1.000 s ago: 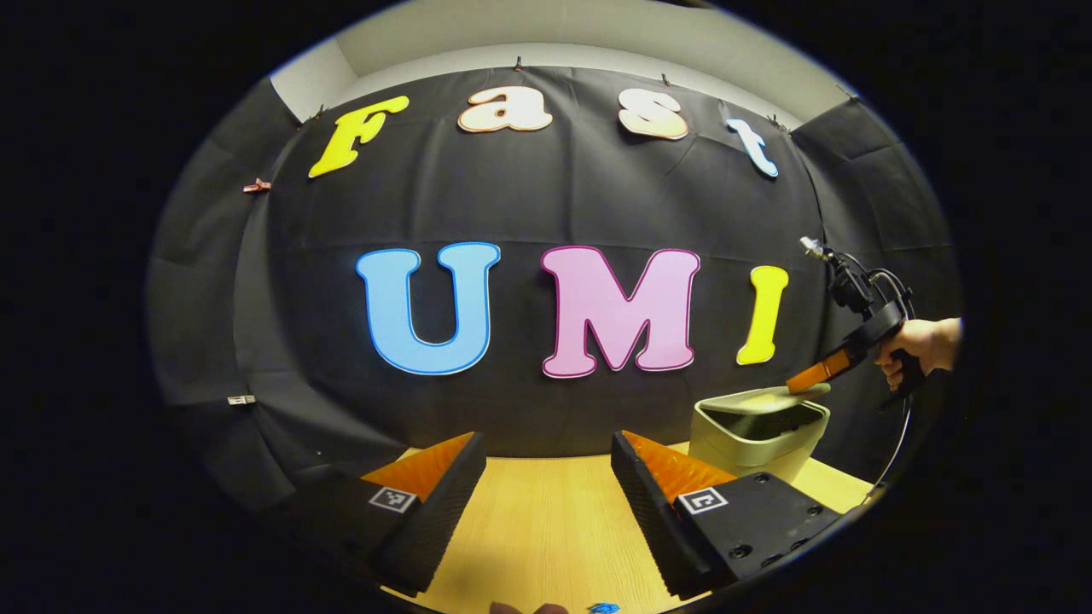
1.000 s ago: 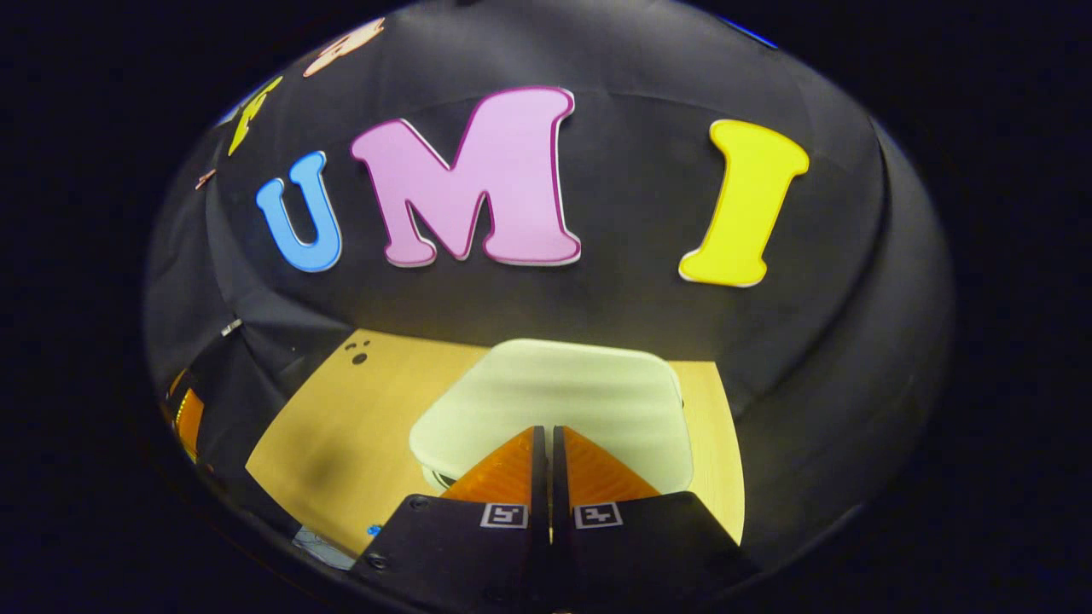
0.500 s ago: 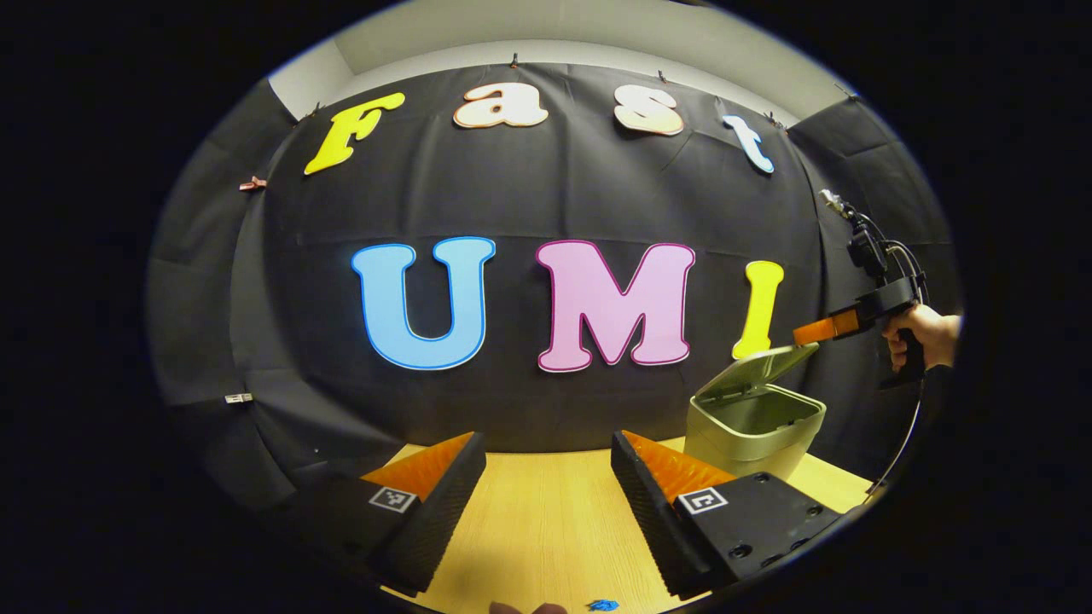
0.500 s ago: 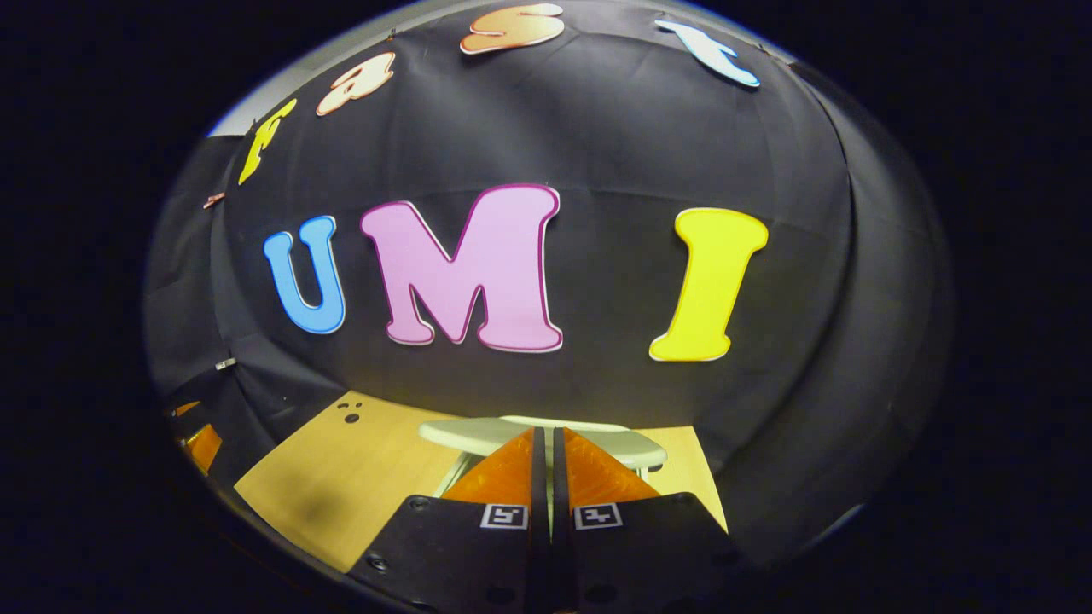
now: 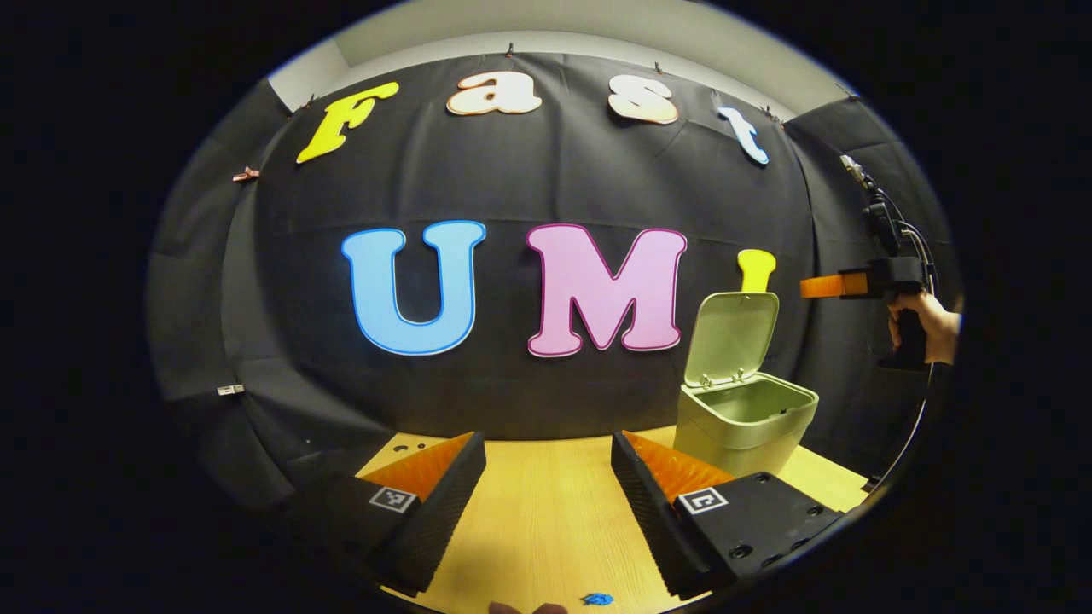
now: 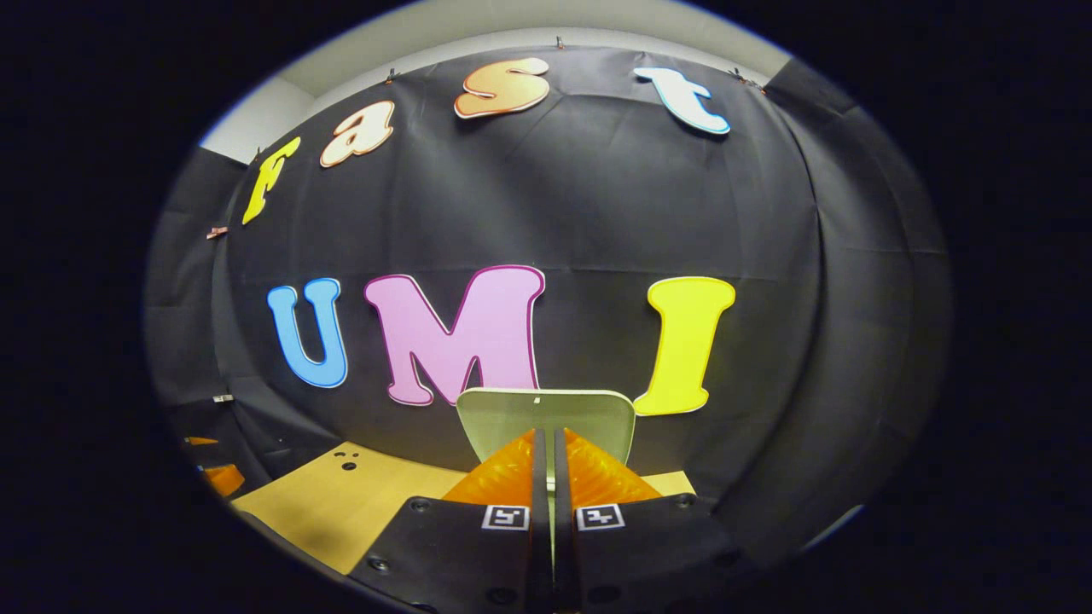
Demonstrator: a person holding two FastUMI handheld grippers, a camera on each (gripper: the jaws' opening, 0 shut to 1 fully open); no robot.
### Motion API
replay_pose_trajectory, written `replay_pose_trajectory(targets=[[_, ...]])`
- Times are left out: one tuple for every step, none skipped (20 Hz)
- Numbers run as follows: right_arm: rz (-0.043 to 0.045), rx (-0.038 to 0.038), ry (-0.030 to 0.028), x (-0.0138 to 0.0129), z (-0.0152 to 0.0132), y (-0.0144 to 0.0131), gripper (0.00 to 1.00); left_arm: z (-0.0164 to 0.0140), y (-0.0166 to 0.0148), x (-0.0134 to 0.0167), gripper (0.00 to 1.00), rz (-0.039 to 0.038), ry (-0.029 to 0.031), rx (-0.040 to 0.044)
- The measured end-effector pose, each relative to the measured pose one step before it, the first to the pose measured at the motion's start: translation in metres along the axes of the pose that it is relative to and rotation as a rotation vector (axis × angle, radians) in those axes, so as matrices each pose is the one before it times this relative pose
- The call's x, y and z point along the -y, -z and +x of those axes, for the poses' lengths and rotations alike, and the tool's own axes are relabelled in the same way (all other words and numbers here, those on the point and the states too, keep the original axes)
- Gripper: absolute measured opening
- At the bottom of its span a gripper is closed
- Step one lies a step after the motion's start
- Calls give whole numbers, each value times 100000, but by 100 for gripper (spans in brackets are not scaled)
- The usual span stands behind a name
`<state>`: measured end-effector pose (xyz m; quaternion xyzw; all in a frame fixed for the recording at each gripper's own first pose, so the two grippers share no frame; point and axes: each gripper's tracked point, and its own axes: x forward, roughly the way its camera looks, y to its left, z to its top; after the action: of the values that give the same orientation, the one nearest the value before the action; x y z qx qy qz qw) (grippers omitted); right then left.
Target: Press the lid of the desktop garbage bin to open it, pick up the crumpled paper on the desktop and throw it into the bin, then pick up the pop can on the desktop and drop it into the bin, and finally close the garbage bin lid.
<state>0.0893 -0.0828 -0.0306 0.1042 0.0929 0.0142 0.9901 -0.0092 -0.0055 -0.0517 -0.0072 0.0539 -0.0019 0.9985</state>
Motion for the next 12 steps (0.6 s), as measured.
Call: replay_pose_trajectory(targets=[[840, 613, -56, 55, -183, 2, 5, -171, 524, 215, 96, 309, 803, -965], [418, 227, -316, -27, -253, -68, 6, 88, 310, 232, 96, 665, 1025, -1035], [370, 911, -450, -185, -302, -67, 7, -73, 629, 166, 96, 687, 926, -1174], [638, 715, -1176, -340, -320, -63, 14, 233, 623, 297, 96, 411, 1506, -1611], [879, 1229, -1577, -478, -188, -181, 19, -12, 964, 293, 95, 77, 1545, -2056], [703, 418, -1733, -599, -301, -38, 30, 269, 953, 374, 96, -411, 1770, -2442], [-117, -97, -1777, -537, -306, 130, 27, -25, 1304, 294, 96, -905, 1917, -3177], [-1491, 24, -650, -163, -300, 143, 45, 301, 1172, 213, 96, -1268, 1554, -2646], [-2248, -429, -436, -203, -162, 256, 62, -47, 1282, 208, 96, -1250, 1282, -3022], [-2453, 85, -483, -276, -293, 92, 66, 309, 1261, -50, 96, -728, 469, -3005], [-2090, 114, -653, -411, -281, 97, 70, 35, 1579, -67, 96, -130, 199, -3065], [-1418, 151, -1303, -495, -311, -29, 73, 292, 1201, -47, 96, 303, 47, -2899]])
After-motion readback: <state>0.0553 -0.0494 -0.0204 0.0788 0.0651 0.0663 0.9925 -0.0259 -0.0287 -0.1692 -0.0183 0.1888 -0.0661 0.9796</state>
